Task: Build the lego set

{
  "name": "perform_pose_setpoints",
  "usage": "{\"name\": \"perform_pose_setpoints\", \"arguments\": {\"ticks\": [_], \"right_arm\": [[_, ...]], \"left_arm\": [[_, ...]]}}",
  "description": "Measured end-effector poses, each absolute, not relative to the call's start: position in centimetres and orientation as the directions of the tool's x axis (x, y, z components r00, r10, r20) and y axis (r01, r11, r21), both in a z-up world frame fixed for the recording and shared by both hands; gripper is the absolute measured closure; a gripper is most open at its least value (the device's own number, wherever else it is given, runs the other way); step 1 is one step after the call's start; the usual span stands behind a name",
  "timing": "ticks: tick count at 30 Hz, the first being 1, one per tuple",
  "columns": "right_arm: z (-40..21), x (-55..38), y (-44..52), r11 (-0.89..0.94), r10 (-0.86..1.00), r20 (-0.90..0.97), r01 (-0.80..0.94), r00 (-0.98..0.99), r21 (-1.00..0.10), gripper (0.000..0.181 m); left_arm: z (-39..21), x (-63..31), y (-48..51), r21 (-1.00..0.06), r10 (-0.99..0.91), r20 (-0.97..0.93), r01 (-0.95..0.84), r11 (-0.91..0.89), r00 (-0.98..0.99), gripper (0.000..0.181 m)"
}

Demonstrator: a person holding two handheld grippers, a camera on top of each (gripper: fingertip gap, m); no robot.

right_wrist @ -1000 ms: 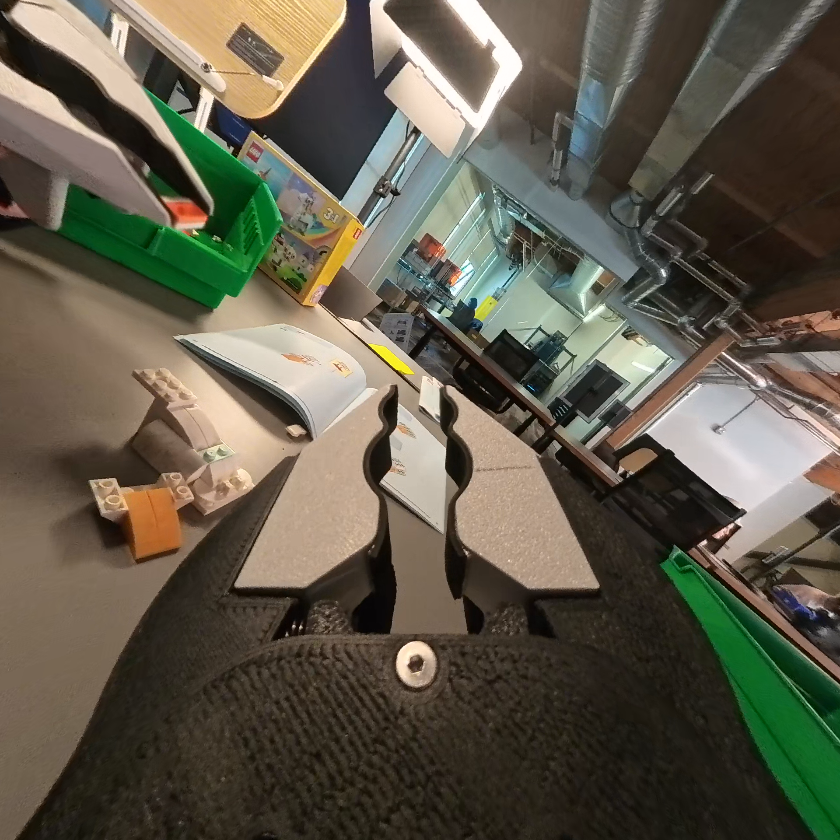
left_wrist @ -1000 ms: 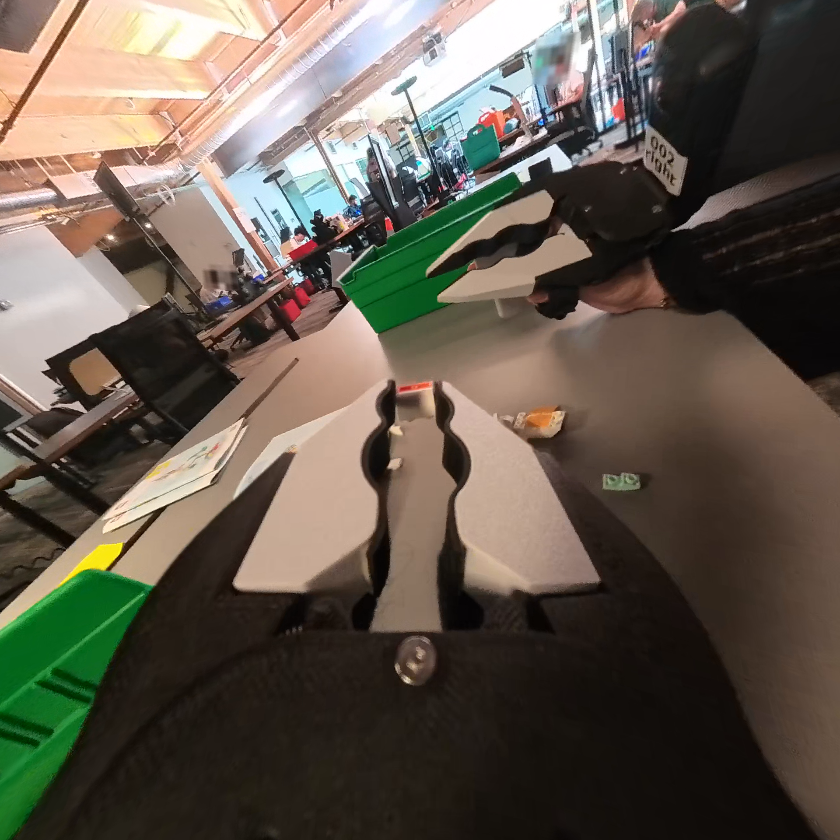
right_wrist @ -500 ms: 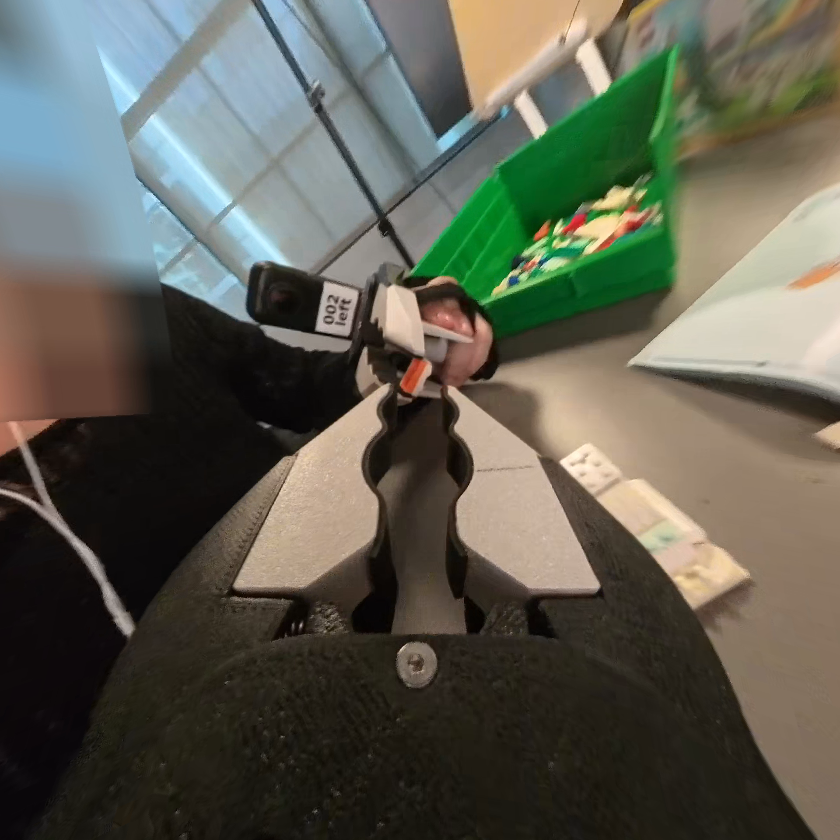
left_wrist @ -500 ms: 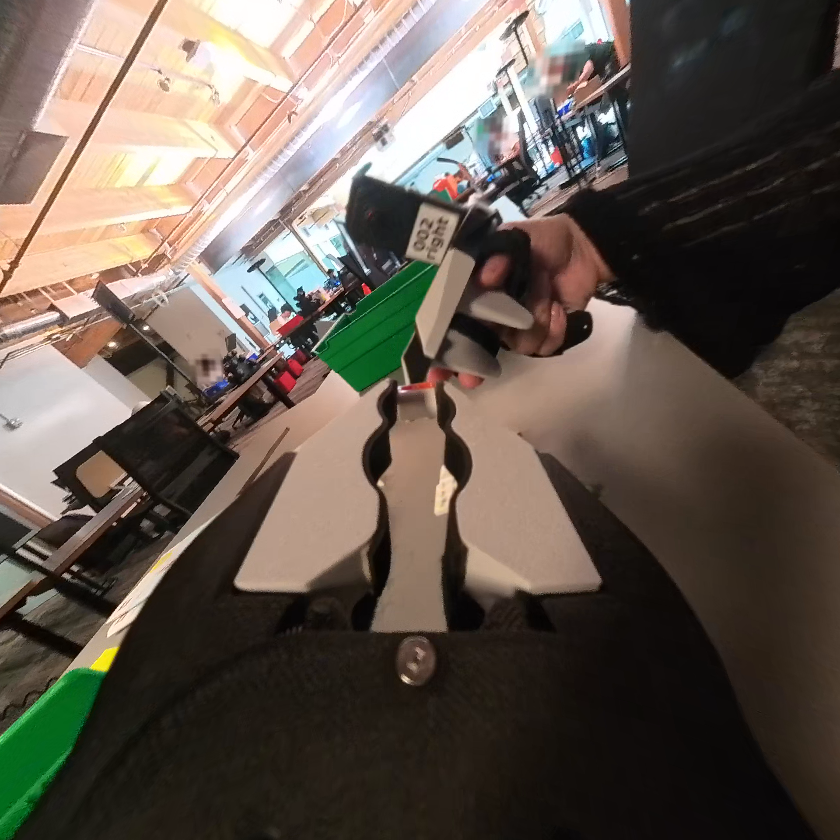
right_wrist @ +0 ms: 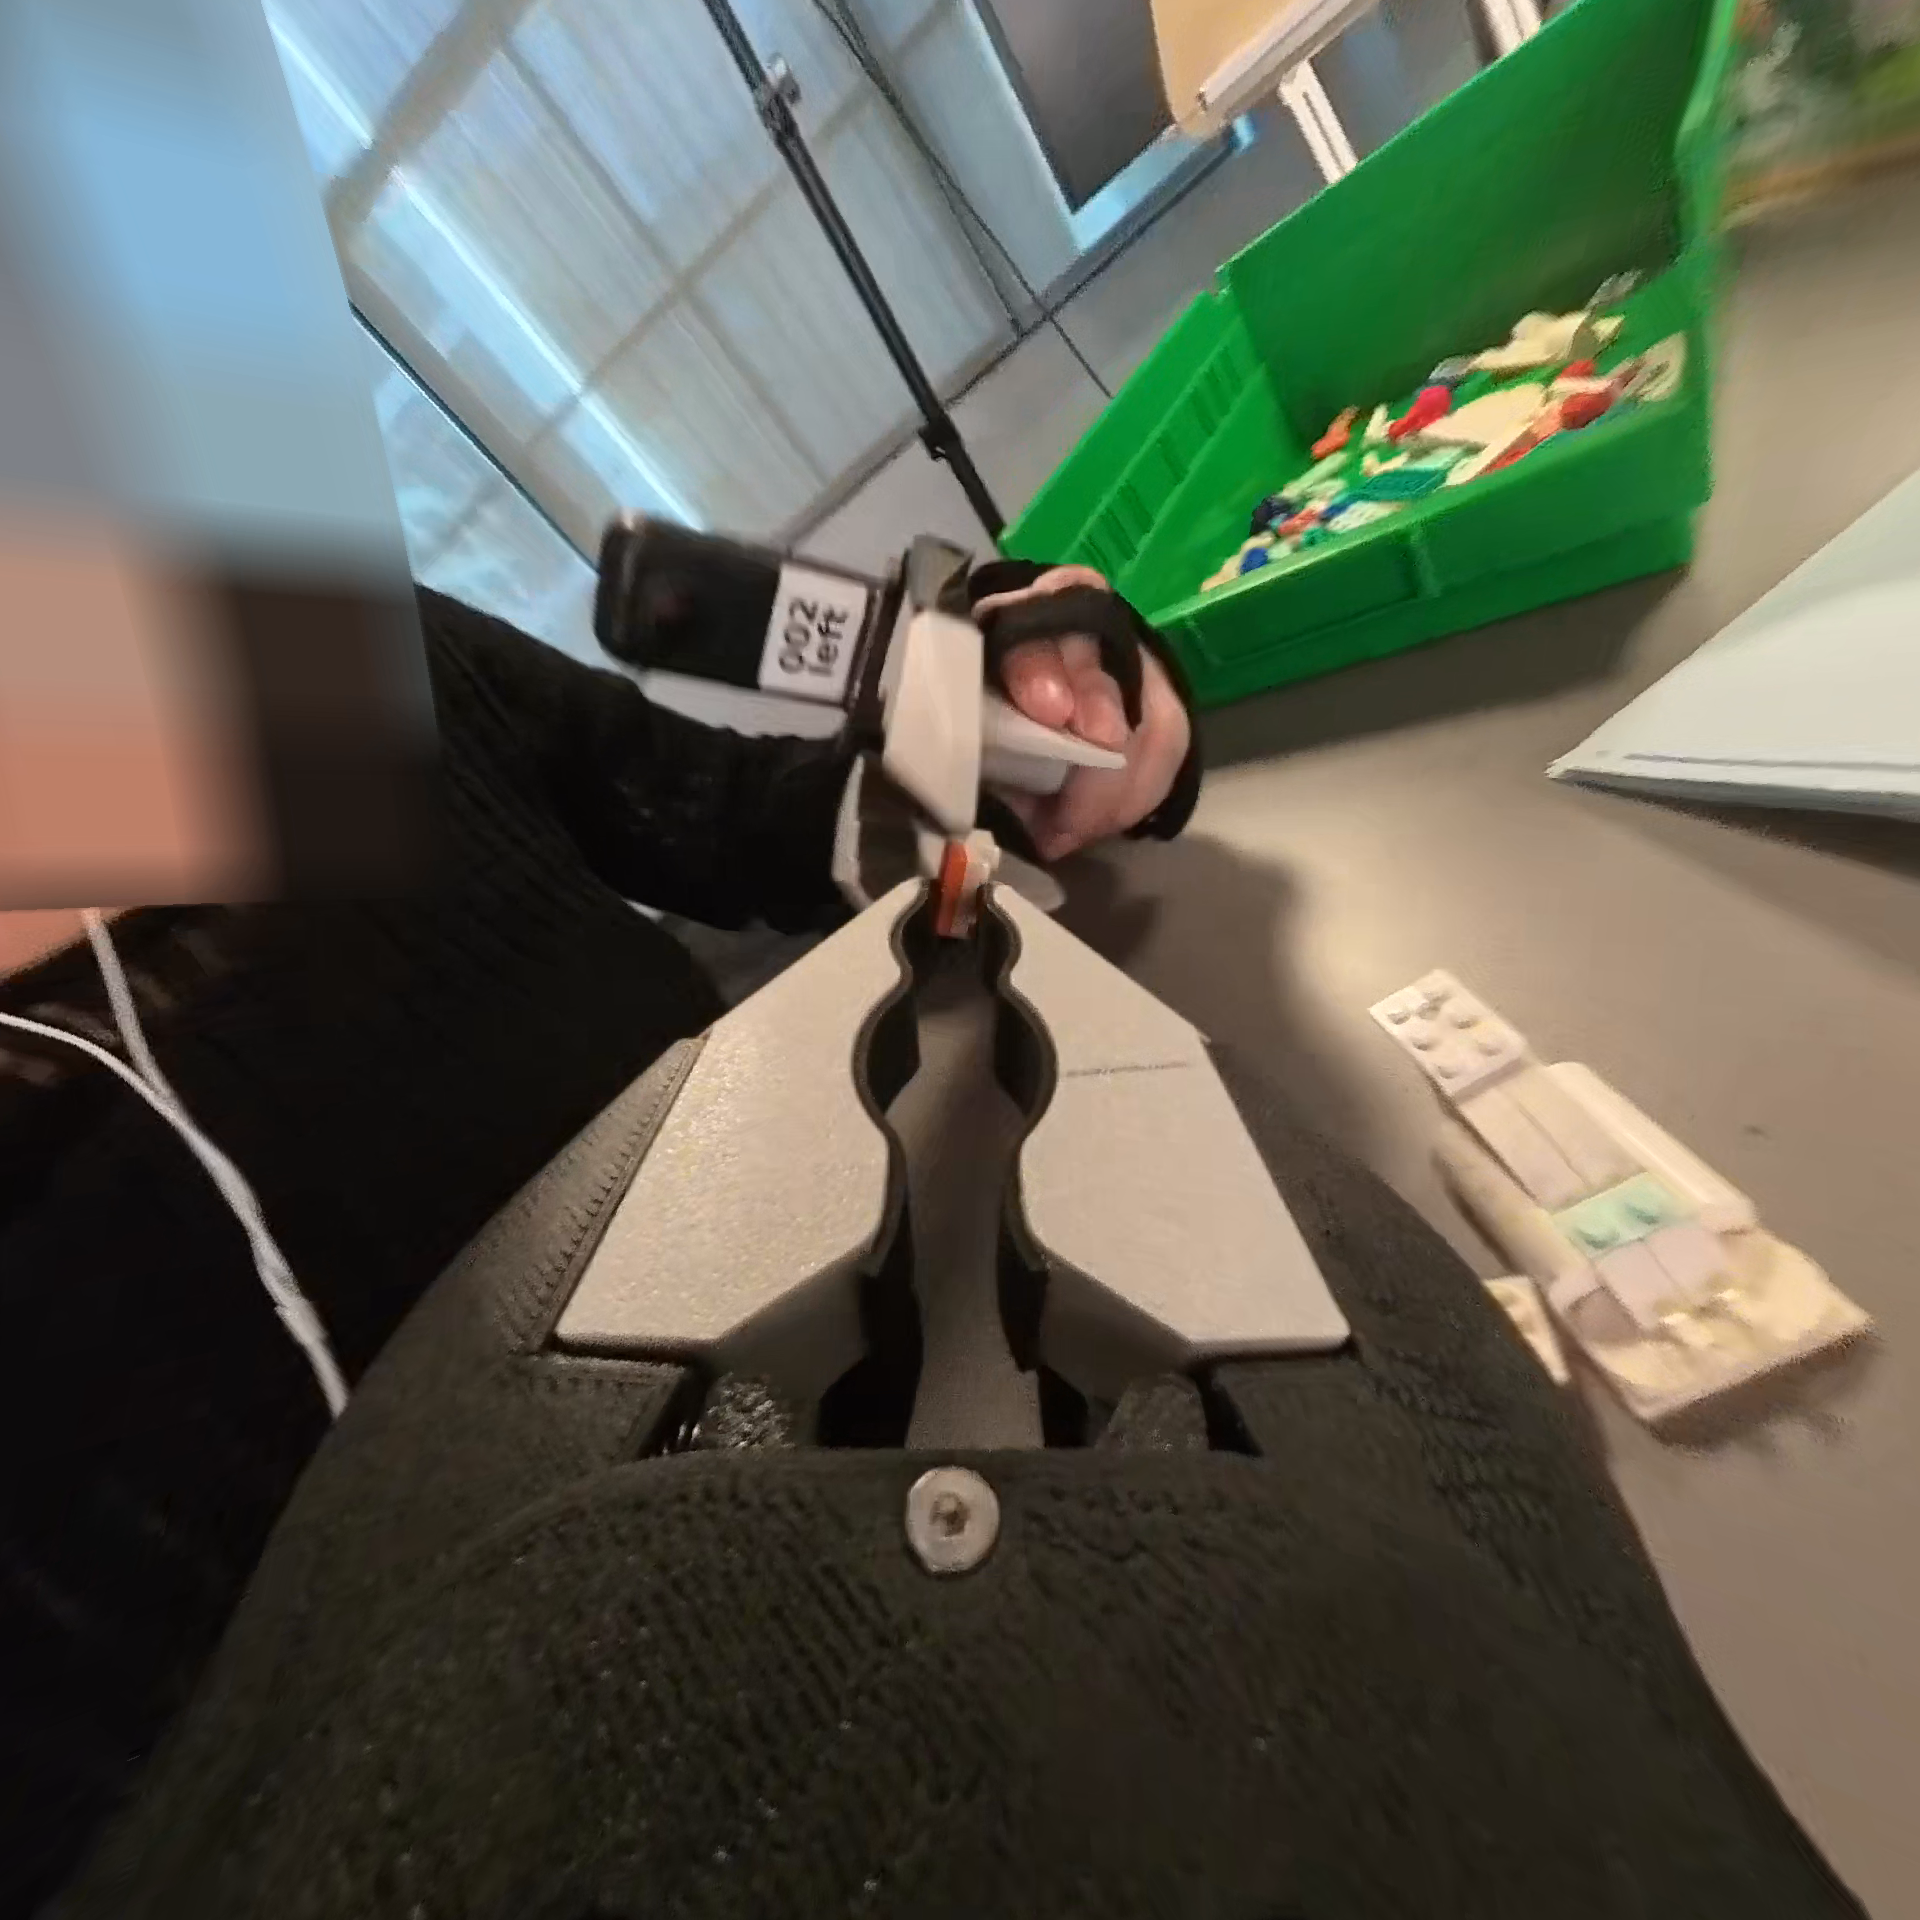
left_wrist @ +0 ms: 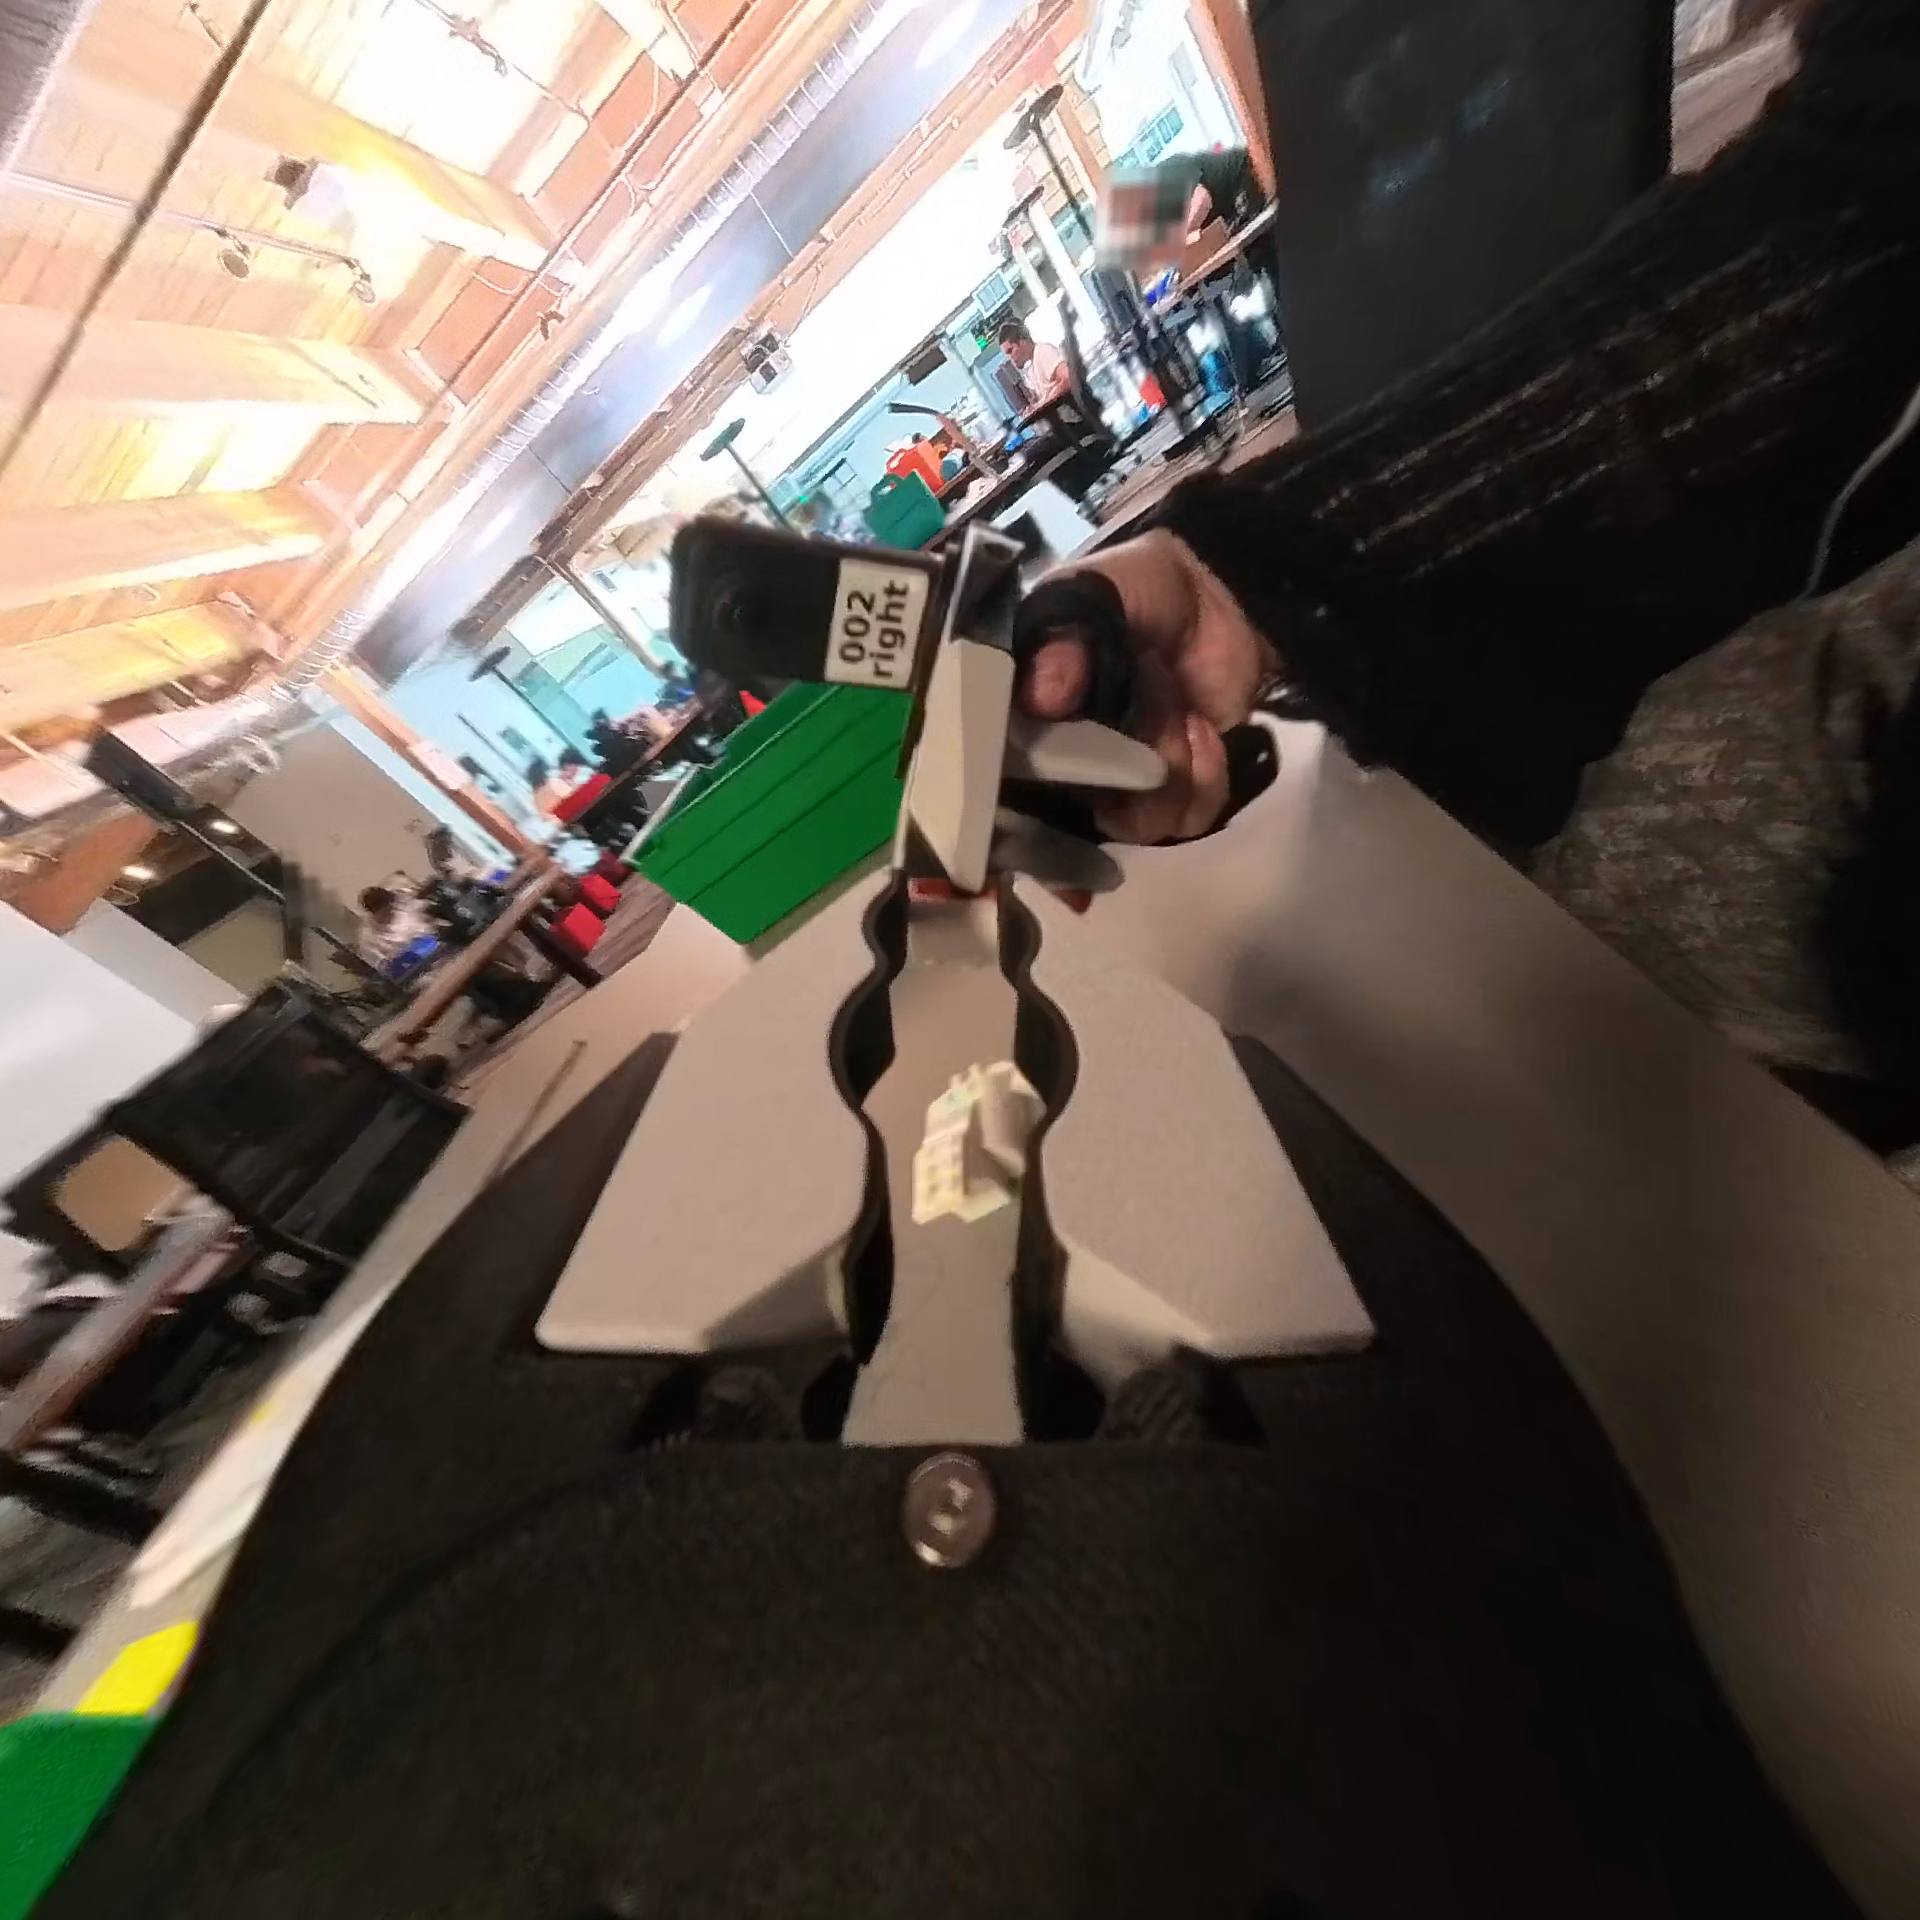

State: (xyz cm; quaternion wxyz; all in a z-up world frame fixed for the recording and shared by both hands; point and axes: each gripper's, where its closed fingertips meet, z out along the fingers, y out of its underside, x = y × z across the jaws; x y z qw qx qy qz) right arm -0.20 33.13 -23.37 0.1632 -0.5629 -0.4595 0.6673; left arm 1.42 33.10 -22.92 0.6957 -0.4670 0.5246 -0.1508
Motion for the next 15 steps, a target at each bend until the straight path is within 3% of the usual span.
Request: {"name": "perform_pose_setpoints", "arguments": {"ticks": [3, 5, 7, 10, 15], "right_arm": [[-23.4, 0.3, 33.0, -0.312, 0.870, -0.385, 0.262, -0.307, -0.913, 0.176], [-22.8, 0.6, 32.9, -0.122, 0.940, -0.180, 0.206, -0.289, -0.971, 0.176], [-21.6, 1.0, 32.3, 0.104, 0.958, 0.068, 0.116, -0.277, -0.988, 0.175], [-21.1, 1.3, 31.5, 0.447, 0.877, 0.419, 0.083, -0.235, -0.890, 0.176], [-21.8, 1.6, 31.8, 0.743, 0.669, 0.716, 0.173, -0.200, -0.646, 0.176]], "left_arm": [[-22.4, 1.8, 33.5, -0.955, -0.861, -0.297, -0.117, 0.274, 0.414, 0.121], [-21.9, 1.7, 33.4, -0.999, -0.949, -0.009, 0.036, 0.022, 0.316, 0.107], [-21.4, 1.4, 33.0, -0.964, -0.959, 0.242, 0.150, -0.220, 0.149, 0.113], [-21.5, 1.4, 32.4, -0.848, -0.863, 0.497, 0.163, -0.505, -0.089, 0.129], [-22.6, 2.5, 30.7, -0.752, -0.735, 0.631, 0.032, -0.658, -0.248, 0.138]]}}
